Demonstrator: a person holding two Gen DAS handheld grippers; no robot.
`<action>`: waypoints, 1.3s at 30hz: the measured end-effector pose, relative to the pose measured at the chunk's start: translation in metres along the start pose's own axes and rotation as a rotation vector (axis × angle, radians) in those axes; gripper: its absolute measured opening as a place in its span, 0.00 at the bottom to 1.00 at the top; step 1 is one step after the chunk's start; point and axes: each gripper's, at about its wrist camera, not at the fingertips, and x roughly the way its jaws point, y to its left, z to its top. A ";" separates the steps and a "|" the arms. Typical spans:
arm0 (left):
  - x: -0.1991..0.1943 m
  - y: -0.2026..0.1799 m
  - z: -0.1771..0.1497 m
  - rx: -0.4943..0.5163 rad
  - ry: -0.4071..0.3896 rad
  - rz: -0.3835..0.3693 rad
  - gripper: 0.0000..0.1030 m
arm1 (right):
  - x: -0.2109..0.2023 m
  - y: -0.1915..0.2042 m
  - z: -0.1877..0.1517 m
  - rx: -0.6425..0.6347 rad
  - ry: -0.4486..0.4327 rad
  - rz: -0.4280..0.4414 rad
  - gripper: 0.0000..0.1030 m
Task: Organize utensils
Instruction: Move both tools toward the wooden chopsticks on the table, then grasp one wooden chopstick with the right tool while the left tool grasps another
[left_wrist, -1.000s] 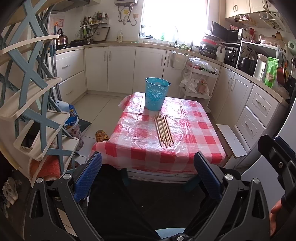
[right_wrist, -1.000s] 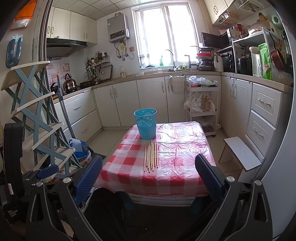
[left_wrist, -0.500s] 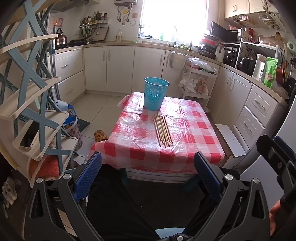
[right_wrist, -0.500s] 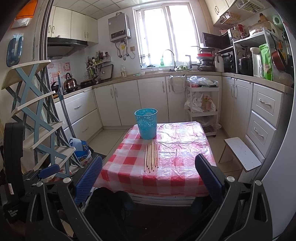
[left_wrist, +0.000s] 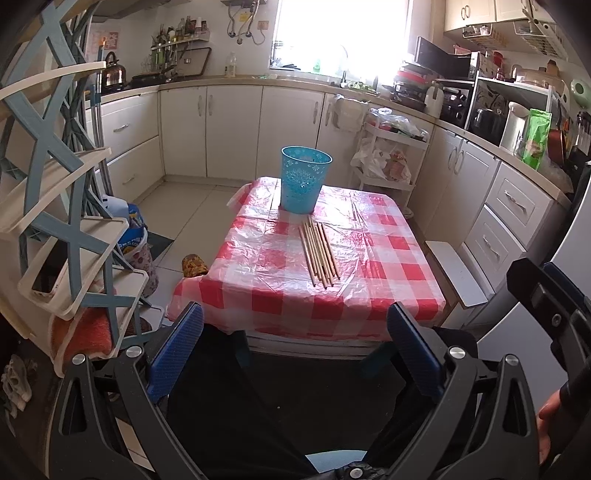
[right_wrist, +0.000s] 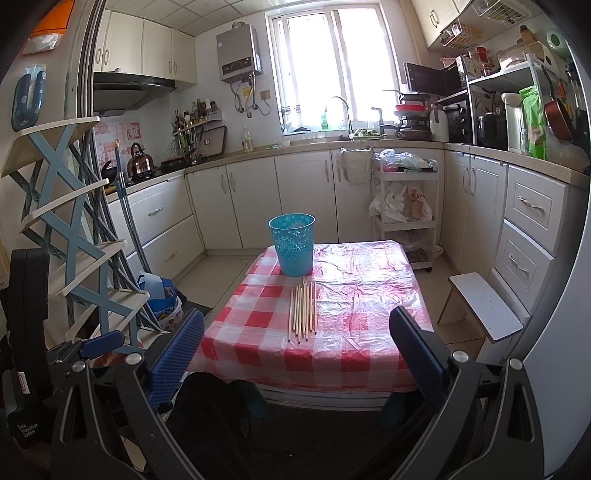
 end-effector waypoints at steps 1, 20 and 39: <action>0.002 0.001 0.001 -0.004 0.003 -0.001 0.93 | 0.003 0.000 0.001 0.001 0.005 0.001 0.93; 0.144 0.021 0.039 0.001 0.173 -0.007 0.93 | 0.148 -0.052 0.011 0.025 0.136 -0.022 0.93; 0.325 0.033 0.085 -0.098 0.253 0.049 0.93 | 0.460 -0.069 -0.005 -0.121 0.502 0.079 0.35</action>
